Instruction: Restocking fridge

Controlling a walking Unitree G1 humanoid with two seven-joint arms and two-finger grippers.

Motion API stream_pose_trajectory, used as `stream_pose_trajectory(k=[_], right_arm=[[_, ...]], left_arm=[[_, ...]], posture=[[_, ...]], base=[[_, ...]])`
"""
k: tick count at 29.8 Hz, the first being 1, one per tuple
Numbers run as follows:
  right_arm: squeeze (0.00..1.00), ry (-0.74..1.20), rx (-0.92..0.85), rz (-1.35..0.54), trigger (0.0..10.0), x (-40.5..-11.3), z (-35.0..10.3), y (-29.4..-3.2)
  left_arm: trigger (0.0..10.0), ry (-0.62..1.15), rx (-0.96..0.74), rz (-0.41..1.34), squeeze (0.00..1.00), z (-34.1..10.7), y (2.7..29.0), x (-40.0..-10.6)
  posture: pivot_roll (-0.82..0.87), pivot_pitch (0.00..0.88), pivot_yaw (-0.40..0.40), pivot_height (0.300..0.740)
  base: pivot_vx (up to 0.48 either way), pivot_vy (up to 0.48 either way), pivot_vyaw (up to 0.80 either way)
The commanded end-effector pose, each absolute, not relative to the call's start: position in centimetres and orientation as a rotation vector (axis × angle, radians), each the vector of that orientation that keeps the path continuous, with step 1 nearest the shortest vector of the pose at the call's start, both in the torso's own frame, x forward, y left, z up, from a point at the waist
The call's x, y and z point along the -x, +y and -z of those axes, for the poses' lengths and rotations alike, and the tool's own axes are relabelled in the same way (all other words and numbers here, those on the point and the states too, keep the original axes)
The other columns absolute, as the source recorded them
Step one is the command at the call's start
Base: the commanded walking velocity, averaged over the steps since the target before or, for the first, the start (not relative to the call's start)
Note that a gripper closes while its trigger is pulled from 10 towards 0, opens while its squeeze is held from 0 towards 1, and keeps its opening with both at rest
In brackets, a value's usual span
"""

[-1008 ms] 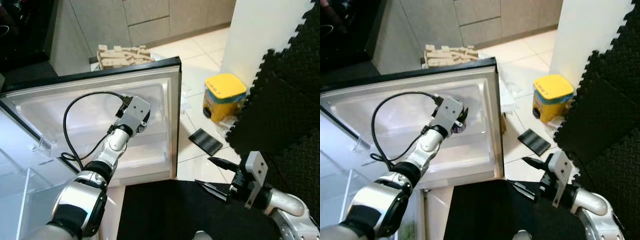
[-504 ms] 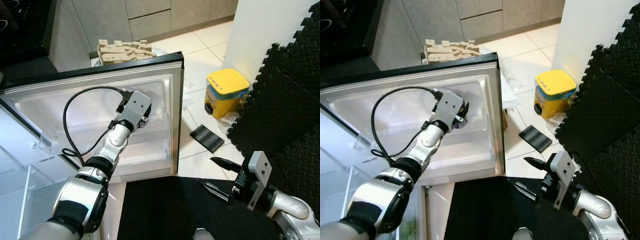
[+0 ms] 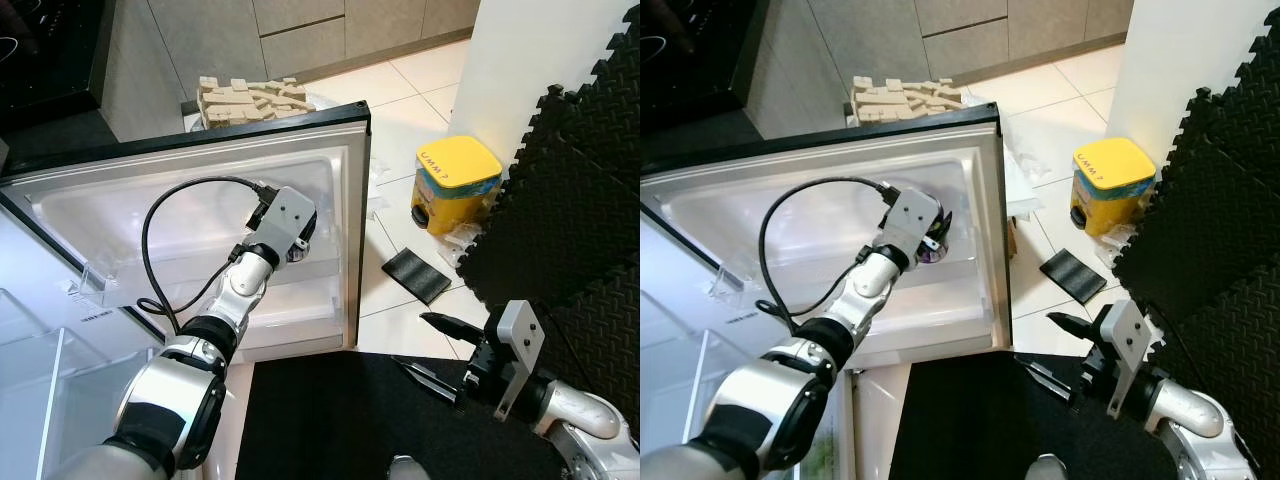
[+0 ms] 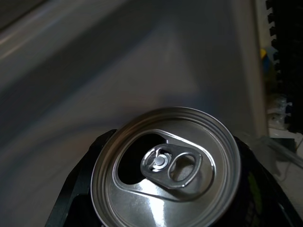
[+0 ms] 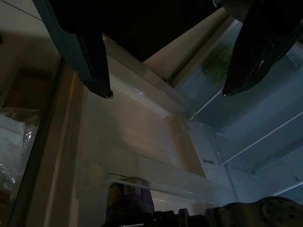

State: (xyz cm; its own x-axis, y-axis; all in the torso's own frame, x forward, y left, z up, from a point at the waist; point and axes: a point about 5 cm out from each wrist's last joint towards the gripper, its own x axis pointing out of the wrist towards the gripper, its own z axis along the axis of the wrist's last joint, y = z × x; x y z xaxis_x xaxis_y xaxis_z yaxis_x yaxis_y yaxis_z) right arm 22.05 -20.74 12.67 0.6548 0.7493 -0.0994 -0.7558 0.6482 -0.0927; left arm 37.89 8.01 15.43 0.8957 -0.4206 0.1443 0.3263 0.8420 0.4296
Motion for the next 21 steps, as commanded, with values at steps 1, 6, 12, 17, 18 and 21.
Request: stream_pose_trajectory(k=[1, 6, 12, 17, 18, 21], right_arm=[[0.0, 0.051, 0.117, -0.868, 10.0, -21.72, -12.81, -20.44], [0.0, 0.05, 0.114, -0.872, 10.0, -21.67, -12.83, -20.26], [0.0, 0.049, 0.113, -0.871, 10.0, -21.65, -12.92, -20.23], [0.0, 0.049, 0.113, -0.87, 10.0, -21.63, -12.94, -20.22], [0.0, 0.049, 0.113, -0.87, 10.0, -21.6, -12.94, -20.21], [0.0, 0.049, 0.113, -0.87, 10.0, -21.58, -12.97, -20.15]], left_arm=[[10.0, -0.192, -0.411, 0.423, 0.0, -14.01, 7.75, -37.37], [10.0, -0.182, -0.415, 0.435, 0.0, -13.65, 7.51, -37.18], [10.0, -0.175, -0.414, 0.443, 0.0, -13.52, 7.37, -37.13], [10.0, -0.174, -0.412, 0.446, 0.35, -13.5, 7.3, -37.11], [10.0, -0.177, -0.41, 0.442, 0.69, -13.56, 7.26, -37.13], [10.0, -0.179, -0.406, 0.444, 0.0, -13.66, 7.18, -37.16]], posture=[[-0.17, 0.222, 0.144, 0.74], [-0.17, 0.221, 0.146, 0.74], [-0.18, 0.221, 0.148, 0.74], [-0.18, 0.217, 0.148, 0.74], [-0.18, 0.216, 0.149, 0.74], [-0.18, 0.216, 0.15, 0.74]], base=[[0.0, 0.0, 0.0], [0.0, 0.0, 0.0], [0.0, 0.0, 0.0], [0.0, 0.0, 0.0], [0.0, 0.0, 0.0], [0.0, 0.0, 0.0]])
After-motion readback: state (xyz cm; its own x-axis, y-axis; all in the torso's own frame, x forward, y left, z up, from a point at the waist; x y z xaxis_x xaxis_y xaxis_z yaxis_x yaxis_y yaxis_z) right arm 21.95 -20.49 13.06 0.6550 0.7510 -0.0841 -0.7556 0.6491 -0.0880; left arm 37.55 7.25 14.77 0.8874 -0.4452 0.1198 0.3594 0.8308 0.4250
